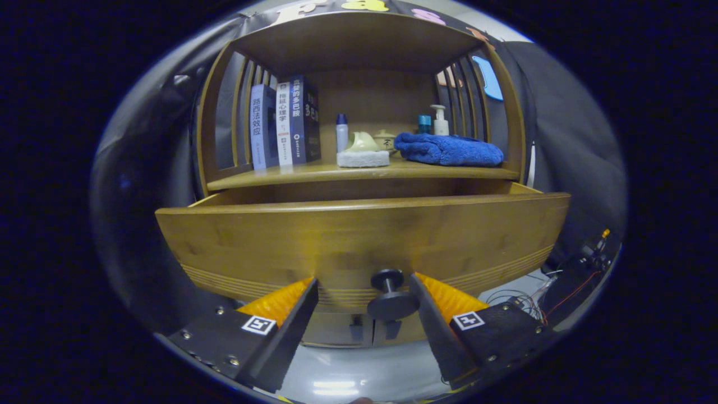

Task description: Pull open the drawer, take out the items inside it, and place them on the countertop above the cabinet.

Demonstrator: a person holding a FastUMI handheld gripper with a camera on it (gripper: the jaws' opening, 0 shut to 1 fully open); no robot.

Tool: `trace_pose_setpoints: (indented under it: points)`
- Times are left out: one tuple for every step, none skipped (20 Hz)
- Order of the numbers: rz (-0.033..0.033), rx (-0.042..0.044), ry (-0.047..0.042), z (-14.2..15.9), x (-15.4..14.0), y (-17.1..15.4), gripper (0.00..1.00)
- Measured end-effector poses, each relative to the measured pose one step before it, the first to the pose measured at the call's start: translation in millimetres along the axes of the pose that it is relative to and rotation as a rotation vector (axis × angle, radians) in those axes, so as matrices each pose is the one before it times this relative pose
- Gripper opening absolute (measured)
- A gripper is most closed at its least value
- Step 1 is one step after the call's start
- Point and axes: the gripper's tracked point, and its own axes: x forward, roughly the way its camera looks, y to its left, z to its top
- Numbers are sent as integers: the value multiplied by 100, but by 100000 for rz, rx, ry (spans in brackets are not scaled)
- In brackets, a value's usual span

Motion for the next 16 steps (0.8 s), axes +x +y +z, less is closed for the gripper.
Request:
trace_pose_setpoints:
  points:
    - [-119, -503, 300, 152, 569, 36, 99]
    - [83, 149, 111, 187, 640, 40, 99]
    - [201, 538, 316, 178, 649, -2, 99]
    - [151, 354, 423, 151, 656, 78, 99]
    - [101, 342, 110, 195, 471, -22, 99]
    - [173, 157, 266, 212, 718, 85, 99]
    - [179, -3, 233, 151, 588, -17, 99]
    - [50, 244, 242, 204, 555, 23, 99]
    - [-30, 102, 84, 149, 569, 15, 99]
    - [24, 67, 353, 168, 598, 99, 99]
    - [155, 215, 265, 118, 332, 57, 99]
    - [101, 52, 194, 126, 469, 40, 99]
    - [-7, -78, 285, 147, 451, 3, 99]
    - [-16, 47, -28, 138, 364, 4, 99]
    - [145, 372, 288, 49, 404, 61, 99]
    - [335, 1120, 312, 71, 320, 96, 99]
